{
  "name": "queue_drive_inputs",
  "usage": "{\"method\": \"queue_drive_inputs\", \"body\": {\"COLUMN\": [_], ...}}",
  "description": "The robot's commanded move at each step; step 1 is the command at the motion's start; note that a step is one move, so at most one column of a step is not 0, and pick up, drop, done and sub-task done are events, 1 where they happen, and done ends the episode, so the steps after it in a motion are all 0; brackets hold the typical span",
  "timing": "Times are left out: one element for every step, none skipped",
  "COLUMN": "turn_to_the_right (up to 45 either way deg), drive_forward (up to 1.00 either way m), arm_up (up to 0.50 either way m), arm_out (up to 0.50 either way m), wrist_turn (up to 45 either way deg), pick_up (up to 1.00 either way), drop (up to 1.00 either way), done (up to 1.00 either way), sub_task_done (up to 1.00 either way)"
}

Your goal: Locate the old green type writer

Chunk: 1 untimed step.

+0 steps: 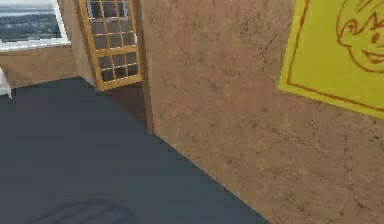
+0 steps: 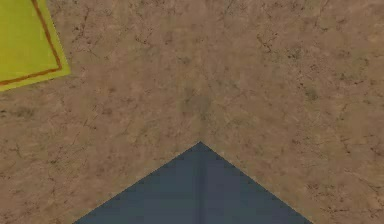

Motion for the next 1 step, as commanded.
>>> {"method": "queue_drive_inputs", "body": {"turn_to_the_right": [0.0], "drive_forward": [0.1], "arm_up": [0.0], "arm_out": [0.0], "wrist_turn": [0.0], "pick_up": [0.0], "drop": [0.0], "done": [0.0], "sub_task_done": [0.0]}}
